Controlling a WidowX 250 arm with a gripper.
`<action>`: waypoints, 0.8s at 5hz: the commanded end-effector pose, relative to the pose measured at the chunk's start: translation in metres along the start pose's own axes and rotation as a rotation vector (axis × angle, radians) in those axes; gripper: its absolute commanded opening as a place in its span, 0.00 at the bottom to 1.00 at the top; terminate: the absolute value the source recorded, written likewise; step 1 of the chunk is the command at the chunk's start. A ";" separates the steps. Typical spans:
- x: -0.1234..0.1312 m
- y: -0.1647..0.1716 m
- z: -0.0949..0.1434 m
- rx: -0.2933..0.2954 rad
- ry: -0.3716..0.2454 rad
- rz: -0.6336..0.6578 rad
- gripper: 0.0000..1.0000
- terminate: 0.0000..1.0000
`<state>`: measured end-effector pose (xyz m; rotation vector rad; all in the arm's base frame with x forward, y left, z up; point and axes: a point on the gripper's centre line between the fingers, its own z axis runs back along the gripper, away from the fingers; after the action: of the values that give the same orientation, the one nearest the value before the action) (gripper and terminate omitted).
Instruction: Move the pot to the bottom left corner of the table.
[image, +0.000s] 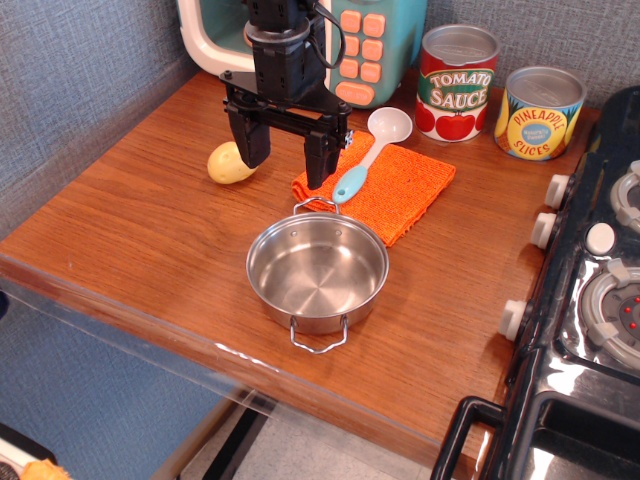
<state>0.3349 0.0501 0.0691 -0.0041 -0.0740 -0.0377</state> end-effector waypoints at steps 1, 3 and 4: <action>0.000 0.000 0.000 0.000 0.000 0.000 1.00 0.00; -0.019 -0.047 -0.001 -0.056 0.008 -0.057 1.00 0.00; -0.024 -0.061 -0.002 -0.049 -0.009 -0.088 1.00 0.00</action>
<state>0.3043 -0.0110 0.0465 -0.0564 -0.0211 -0.1189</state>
